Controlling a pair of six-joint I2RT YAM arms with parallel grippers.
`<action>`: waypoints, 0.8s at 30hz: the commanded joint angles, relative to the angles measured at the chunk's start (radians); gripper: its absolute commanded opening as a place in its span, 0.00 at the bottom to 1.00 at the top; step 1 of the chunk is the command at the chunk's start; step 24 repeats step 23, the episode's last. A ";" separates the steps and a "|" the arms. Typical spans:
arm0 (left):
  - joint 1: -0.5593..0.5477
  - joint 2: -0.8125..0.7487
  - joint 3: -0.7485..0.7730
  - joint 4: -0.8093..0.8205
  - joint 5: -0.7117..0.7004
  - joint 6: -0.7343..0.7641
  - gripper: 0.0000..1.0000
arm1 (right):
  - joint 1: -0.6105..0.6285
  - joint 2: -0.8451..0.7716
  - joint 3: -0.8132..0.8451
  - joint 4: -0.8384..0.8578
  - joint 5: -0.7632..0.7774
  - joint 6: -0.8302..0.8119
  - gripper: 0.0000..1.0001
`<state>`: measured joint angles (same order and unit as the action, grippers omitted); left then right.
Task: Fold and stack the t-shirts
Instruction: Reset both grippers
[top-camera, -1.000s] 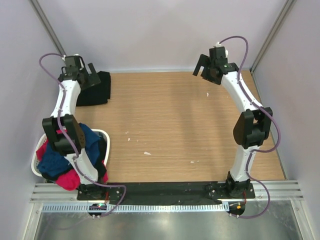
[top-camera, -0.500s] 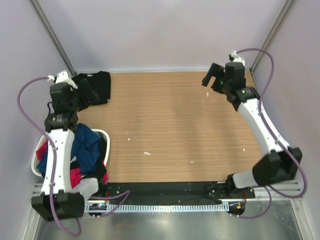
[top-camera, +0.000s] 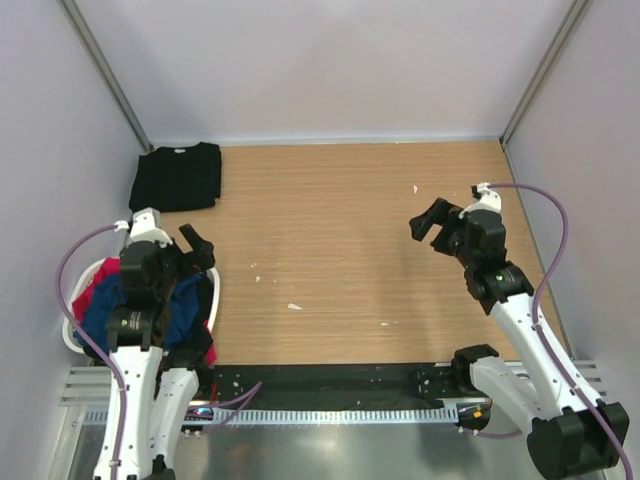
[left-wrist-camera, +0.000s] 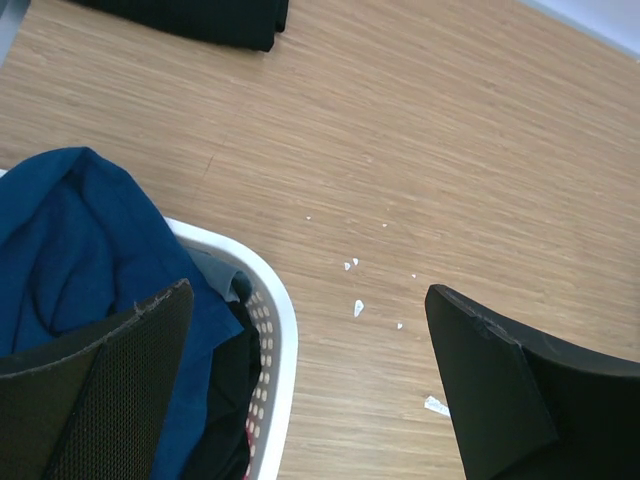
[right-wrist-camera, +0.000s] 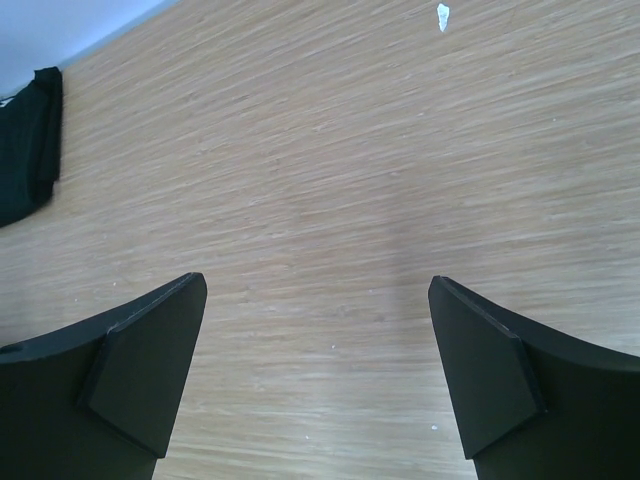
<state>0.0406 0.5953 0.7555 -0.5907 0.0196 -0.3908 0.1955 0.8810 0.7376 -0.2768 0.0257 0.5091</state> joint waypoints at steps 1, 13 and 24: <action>-0.001 -0.064 -0.016 0.016 0.011 -0.019 1.00 | 0.002 -0.089 -0.061 0.096 0.008 0.023 0.99; -0.018 -0.115 -0.045 -0.008 -0.003 -0.033 1.00 | 0.002 -0.129 -0.130 0.116 0.026 0.029 1.00; -0.027 -0.081 -0.041 -0.017 -0.012 -0.033 1.00 | 0.002 -0.093 -0.104 0.140 0.078 0.023 1.00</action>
